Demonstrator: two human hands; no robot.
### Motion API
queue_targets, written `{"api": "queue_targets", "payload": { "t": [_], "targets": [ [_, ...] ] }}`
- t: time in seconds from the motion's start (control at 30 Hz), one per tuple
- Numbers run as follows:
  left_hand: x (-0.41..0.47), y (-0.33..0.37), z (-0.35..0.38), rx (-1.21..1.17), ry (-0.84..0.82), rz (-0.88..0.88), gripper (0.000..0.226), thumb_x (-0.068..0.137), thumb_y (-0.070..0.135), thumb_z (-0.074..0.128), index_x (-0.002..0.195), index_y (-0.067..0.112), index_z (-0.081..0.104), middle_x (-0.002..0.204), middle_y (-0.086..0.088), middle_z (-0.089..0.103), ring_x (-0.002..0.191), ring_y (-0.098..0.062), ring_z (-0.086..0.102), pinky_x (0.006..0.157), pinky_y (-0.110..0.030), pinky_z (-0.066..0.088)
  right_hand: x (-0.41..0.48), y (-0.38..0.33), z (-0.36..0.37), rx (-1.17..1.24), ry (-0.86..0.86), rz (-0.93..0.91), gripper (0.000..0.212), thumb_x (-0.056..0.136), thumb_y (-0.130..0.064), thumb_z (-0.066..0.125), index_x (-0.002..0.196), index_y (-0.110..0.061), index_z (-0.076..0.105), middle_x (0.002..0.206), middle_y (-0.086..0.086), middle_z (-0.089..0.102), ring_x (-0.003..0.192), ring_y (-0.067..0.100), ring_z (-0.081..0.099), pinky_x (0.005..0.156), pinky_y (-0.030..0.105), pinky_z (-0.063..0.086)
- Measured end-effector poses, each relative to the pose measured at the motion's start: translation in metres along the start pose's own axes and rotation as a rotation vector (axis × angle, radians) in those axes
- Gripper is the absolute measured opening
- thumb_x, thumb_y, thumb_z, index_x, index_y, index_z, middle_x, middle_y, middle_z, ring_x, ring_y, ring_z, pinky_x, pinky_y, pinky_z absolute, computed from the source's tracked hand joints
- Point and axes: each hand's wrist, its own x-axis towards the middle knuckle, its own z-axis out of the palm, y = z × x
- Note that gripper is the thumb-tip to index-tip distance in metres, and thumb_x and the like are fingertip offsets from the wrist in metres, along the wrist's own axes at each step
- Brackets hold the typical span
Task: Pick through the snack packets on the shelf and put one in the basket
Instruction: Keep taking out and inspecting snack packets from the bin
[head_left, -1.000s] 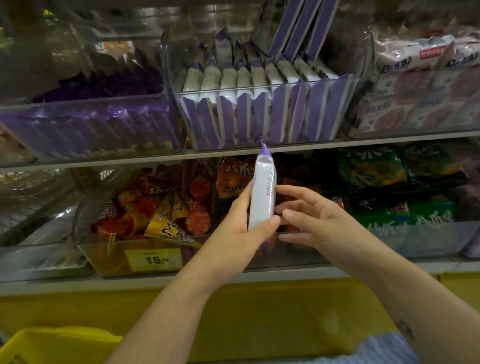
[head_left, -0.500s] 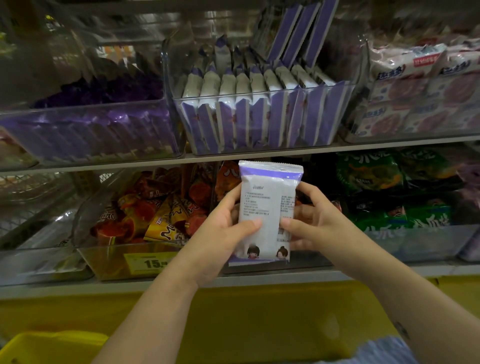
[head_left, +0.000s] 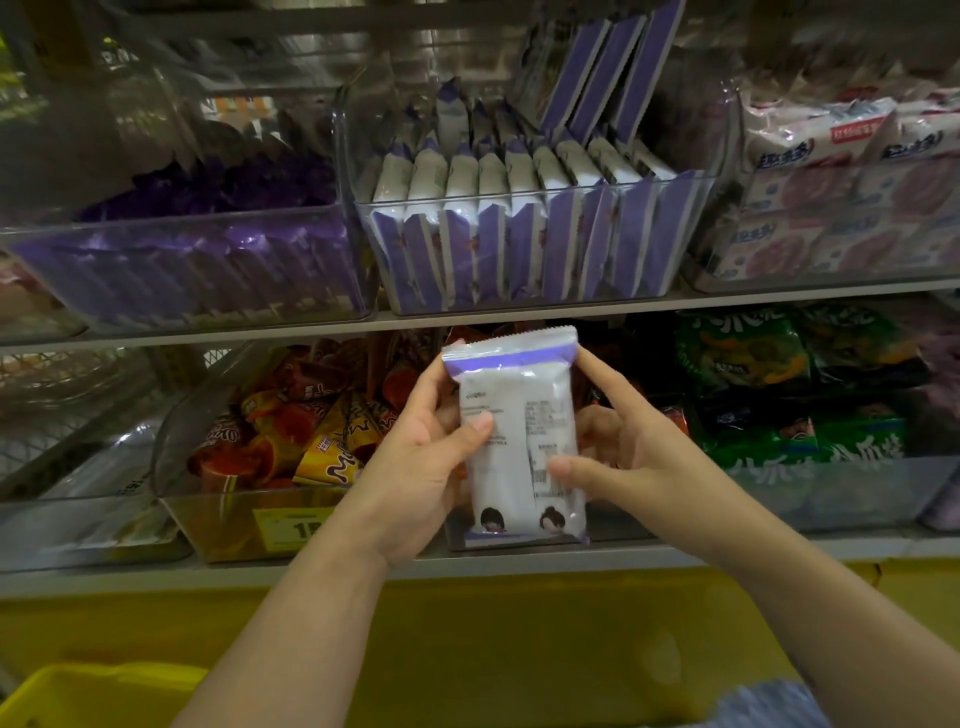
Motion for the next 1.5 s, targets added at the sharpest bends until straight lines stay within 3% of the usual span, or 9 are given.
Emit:
{"api": "queue_targets", "payload": {
  "t": [0.1, 0.2, 0.6, 0.77, 0.9, 1.03, 1.17, 1.33, 1.5],
  "targets": [
    [0.001, 0.003, -0.003, -0.221, 0.049, -0.025, 0.057, 0.083, 0.013, 0.059, 0.135, 0.034, 0.048, 0.122, -0.010, 0.068, 0.108, -0.029, 0.068, 0.070, -0.047, 0.059, 0.000, -0.004, -0.010, 0.368, -0.055, 0.127, 0.071, 0.073, -0.024, 0.072, 0.136, -0.037, 0.042, 0.112, 0.001, 0.072, 0.104, 0.021, 0.069, 0.074, 0.029, 0.059],
    [0.003, 0.004, -0.004, -0.299, 0.103, -0.041, 0.051, 0.081, 0.014, 0.059, 0.130, 0.028, 0.051, 0.117, -0.009, 0.071, 0.102, -0.028, 0.071, 0.065, -0.044, 0.059, -0.002, -0.003, -0.015, 0.481, -0.144, 0.196, 0.056, 0.077, -0.012, 0.071, 0.130, -0.018, 0.054, 0.119, 0.009, 0.070, 0.108, 0.026, 0.068, 0.075, 0.029, 0.059],
    [0.007, -0.002, 0.002, -0.285, 0.267, -0.038, 0.041, 0.091, 0.009, 0.055, 0.127, 0.028, 0.051, 0.110, -0.007, 0.074, 0.099, -0.027, 0.072, 0.066, -0.047, 0.059, -0.002, -0.002, -0.016, 0.563, -0.091, 0.365, 0.051, 0.077, -0.010, 0.065, 0.126, -0.015, 0.053, 0.111, 0.015, 0.072, 0.100, 0.029, 0.071, 0.071, 0.032, 0.061],
    [0.007, 0.000, 0.004, -0.246, 0.336, 0.011, 0.044, 0.096, 0.007, 0.053, 0.133, 0.029, 0.045, 0.108, -0.004, 0.074, 0.099, -0.025, 0.072, 0.073, -0.054, 0.060, -0.002, -0.002, -0.018, 0.683, -0.055, 0.424, 0.031, 0.098, 0.000, 0.042, 0.124, -0.015, 0.051, 0.113, 0.022, 0.070, 0.099, 0.034, 0.070, 0.072, 0.035, 0.061],
    [0.006, -0.001, 0.005, -0.222, 0.363, 0.050, 0.050, 0.096, 0.007, 0.054, 0.139, 0.030, 0.041, 0.108, -0.003, 0.073, 0.099, -0.023, 0.072, 0.068, -0.048, 0.061, -0.004, -0.003, -0.017, 0.718, -0.045, 0.446, 0.029, 0.100, 0.001, 0.037, 0.122, -0.013, 0.051, 0.111, 0.025, 0.069, 0.098, 0.033, 0.071, 0.072, 0.034, 0.060],
    [0.007, -0.003, 0.004, -0.271, 0.328, 0.050, 0.039, 0.096, 0.011, 0.052, 0.129, 0.031, 0.050, 0.110, -0.003, 0.073, 0.103, -0.022, 0.071, 0.068, -0.043, 0.060, -0.004, -0.006, -0.013, 0.681, -0.040, 0.403, 0.030, 0.097, -0.001, 0.045, 0.123, -0.016, 0.050, 0.110, 0.022, 0.071, 0.099, 0.032, 0.071, 0.072, 0.031, 0.061],
    [0.006, -0.003, 0.004, -0.475, 0.223, 0.014, 0.039, 0.090, 0.018, 0.052, 0.129, 0.025, 0.055, 0.110, -0.008, 0.073, 0.099, -0.020, 0.072, 0.067, -0.036, 0.060, -0.005, -0.013, -0.002, 0.392, -0.009, 0.199, 0.044, 0.075, -0.011, 0.068, 0.118, -0.014, 0.061, 0.106, 0.006, 0.075, 0.098, 0.021, 0.072, 0.072, 0.024, 0.059],
    [0.006, -0.002, 0.004, -0.551, 0.197, 0.017, 0.046, 0.084, 0.020, 0.055, 0.130, 0.021, 0.055, 0.106, -0.008, 0.074, 0.093, -0.019, 0.073, 0.067, -0.035, 0.060, -0.006, -0.018, 0.013, 0.147, 0.055, 0.013, 0.029, 0.081, 0.001, 0.069, 0.100, -0.020, 0.071, 0.094, -0.007, 0.077, 0.088, 0.010, 0.073, 0.068, 0.015, 0.055],
    [0.006, -0.002, 0.008, -0.496, 0.205, 0.049, 0.045, 0.084, 0.020, 0.055, 0.129, 0.023, 0.054, 0.104, -0.005, 0.075, 0.091, -0.016, 0.074, 0.065, -0.033, 0.060, -0.005, -0.014, 0.006, 0.200, -0.069, 0.036, 0.036, 0.085, 0.000, 0.068, 0.110, -0.025, 0.068, 0.107, -0.006, 0.075, 0.094, 0.015, 0.073, 0.072, 0.021, 0.057]
  ]
}}
